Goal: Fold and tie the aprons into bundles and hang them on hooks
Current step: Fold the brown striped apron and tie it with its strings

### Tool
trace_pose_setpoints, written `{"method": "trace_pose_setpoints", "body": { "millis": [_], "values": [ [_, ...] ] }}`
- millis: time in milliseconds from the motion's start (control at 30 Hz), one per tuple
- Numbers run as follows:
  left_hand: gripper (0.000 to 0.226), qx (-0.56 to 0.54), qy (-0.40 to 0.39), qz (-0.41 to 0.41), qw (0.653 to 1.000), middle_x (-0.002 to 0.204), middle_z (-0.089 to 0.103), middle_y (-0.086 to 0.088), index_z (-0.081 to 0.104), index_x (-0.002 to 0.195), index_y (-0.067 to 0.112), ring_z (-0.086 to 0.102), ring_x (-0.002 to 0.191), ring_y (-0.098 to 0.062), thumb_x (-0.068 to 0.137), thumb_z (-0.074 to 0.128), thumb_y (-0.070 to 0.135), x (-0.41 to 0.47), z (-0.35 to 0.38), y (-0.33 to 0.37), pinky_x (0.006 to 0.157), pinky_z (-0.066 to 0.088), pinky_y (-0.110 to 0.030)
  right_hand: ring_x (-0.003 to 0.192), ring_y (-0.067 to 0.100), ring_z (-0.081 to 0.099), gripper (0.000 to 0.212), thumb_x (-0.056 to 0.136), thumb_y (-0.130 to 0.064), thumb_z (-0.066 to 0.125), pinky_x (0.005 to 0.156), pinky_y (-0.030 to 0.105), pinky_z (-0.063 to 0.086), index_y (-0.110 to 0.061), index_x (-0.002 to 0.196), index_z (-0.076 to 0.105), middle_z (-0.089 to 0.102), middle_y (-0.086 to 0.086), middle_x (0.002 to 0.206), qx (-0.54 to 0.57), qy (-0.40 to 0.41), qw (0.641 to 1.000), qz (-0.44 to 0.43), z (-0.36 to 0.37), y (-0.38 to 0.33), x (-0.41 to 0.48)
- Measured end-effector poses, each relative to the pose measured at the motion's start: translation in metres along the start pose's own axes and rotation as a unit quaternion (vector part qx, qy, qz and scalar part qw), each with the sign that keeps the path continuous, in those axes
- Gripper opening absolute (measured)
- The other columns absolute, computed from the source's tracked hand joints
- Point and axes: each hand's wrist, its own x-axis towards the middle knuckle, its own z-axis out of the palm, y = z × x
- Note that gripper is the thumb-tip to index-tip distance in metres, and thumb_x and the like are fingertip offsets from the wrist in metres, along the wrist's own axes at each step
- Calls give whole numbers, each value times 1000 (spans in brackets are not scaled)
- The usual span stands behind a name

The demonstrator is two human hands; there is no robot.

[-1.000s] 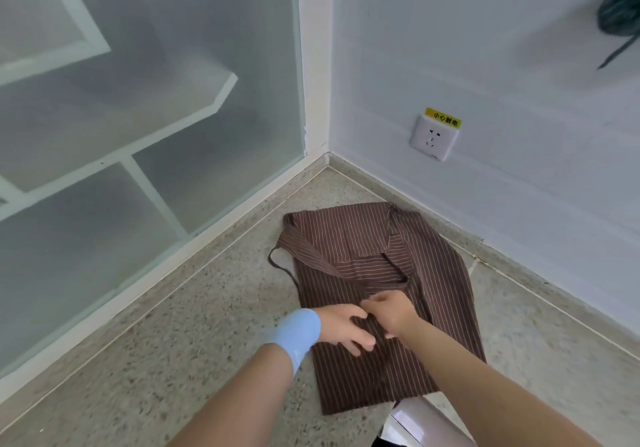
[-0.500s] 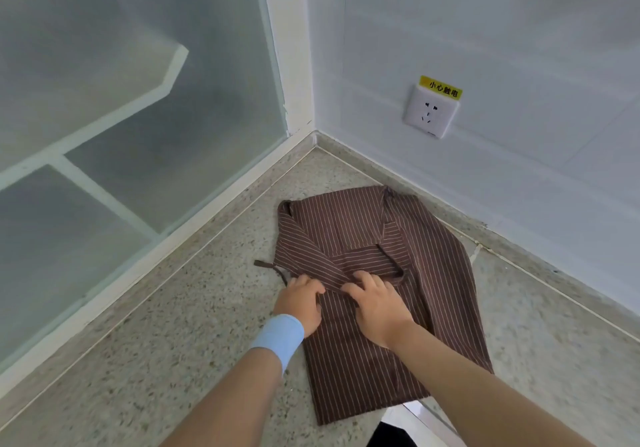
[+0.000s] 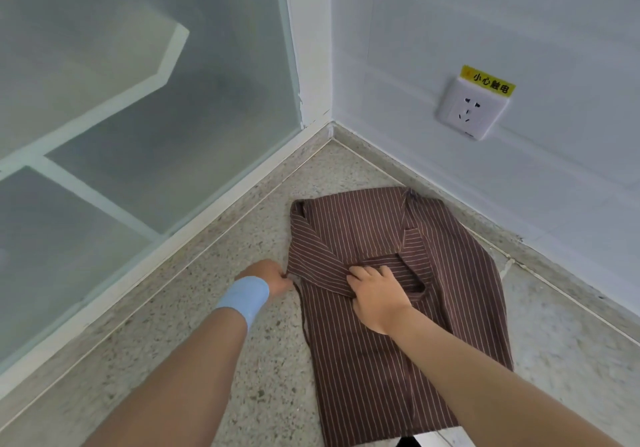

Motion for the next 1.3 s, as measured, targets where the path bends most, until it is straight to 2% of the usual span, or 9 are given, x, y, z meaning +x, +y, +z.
{"method": "trace_pose_setpoints", "body": {
  "millis": [233, 367, 467, 667, 833, 933, 1033, 1133, 1300],
  "values": [
    [25, -17, -89, 138, 986, 72, 65, -4, 69, 87, 10, 48, 54, -17, 88, 60, 33, -17, -73, 45, 57, 43, -24, 120, 23, 47, 80, 83, -43, 60, 104, 40, 43, -30, 153, 23, 38, 3, 138, 226, 135, 964, 40, -48, -13, 28],
    [26, -15, -94, 219, 971, 83, 73, -1, 69, 91, 15, 52, 54, -16, 84, 65, 40, -21, -106, 81, 60, 46, -26, 94, 17, 58, 38, 82, -43, 63, 81, 37, 53, -36, 119, 55, 47, -7, 110, 340, 131, 931, 37, -90, -8, 56],
    [22, -1, -121, 197, 973, 80, 72, 5, 68, 98, 22, 53, 57, -15, 81, 71, 35, -12, -120, 86, 64, 48, -30, 73, 10, 61, 11, 91, -31, 59, 69, 31, 54, -34, 96, 69, 61, -13, 85, 377, 76, 921, 67, -103, 13, 69],
    [24, 194, -160, 83, 964, 59, 57, 4, 63, 70, 16, 50, 53, -16, 88, 62, 32, 9, -137, 80, 58, 45, -26, 56, 16, 60, 24, 98, -23, 48, 49, 29, 47, -27, 89, 71, 68, -2, 70, 379, 34, 903, 198, -86, 67, 83],
    [25, 18, 48, 183, 982, 67, 54, 1, 58, 79, 15, 48, 56, -17, 98, 49, 28, 39, -137, 96, 54, 38, -25, 70, 17, 60, 35, 96, -43, 43, 60, 30, 46, -23, 81, 67, 45, -1, 92, 307, 67, 923, 221, -82, 78, 92],
    [29, -142, 218, 251, 932, 126, 57, 4, 57, 124, 25, 61, 93, -12, 96, 55, 21, 46, -141, 115, 81, 48, -25, 55, 12, 55, 37, 99, -40, 43, 53, 27, 48, -19, 75, 62, 56, -2, 74, 319, 89, 920, 209, -96, 84, 106],
    [48, -230, 364, 232, 872, 136, 36, 11, 50, 130, 29, 60, 85, -12, 91, 52, 2, 51, -132, 120, 70, 54, -27, 46, 13, 50, 29, 101, -30, 48, 45, 24, 42, -11, 94, 69, 64, 1, 66, 495, 81, 817, 285, -107, 100, 128],
    [26, -180, 329, 226, 899, 110, 53, 10, 62, 102, 26, 60, 84, -15, 97, 45, 7, 58, -102, 115, 76, 49, -28, 57, 19, 58, 19, 101, -26, 53, 56, 32, 50, -15, 112, 63, 73, 10, 89, 607, 82, 722, 323, -109, 111, 137],
    [28, -56, 245, 259, 933, 126, 54, 6, 62, 118, 24, 53, 115, -15, 96, 48, 12, 78, -53, 85, 98, 45, -30, 91, 20, 68, 42, 99, -25, 53, 82, 41, 58, -19, 141, 47, 62, 2, 116, 453, 112, 856, 223, -88, 104, 130]
  ]
}}
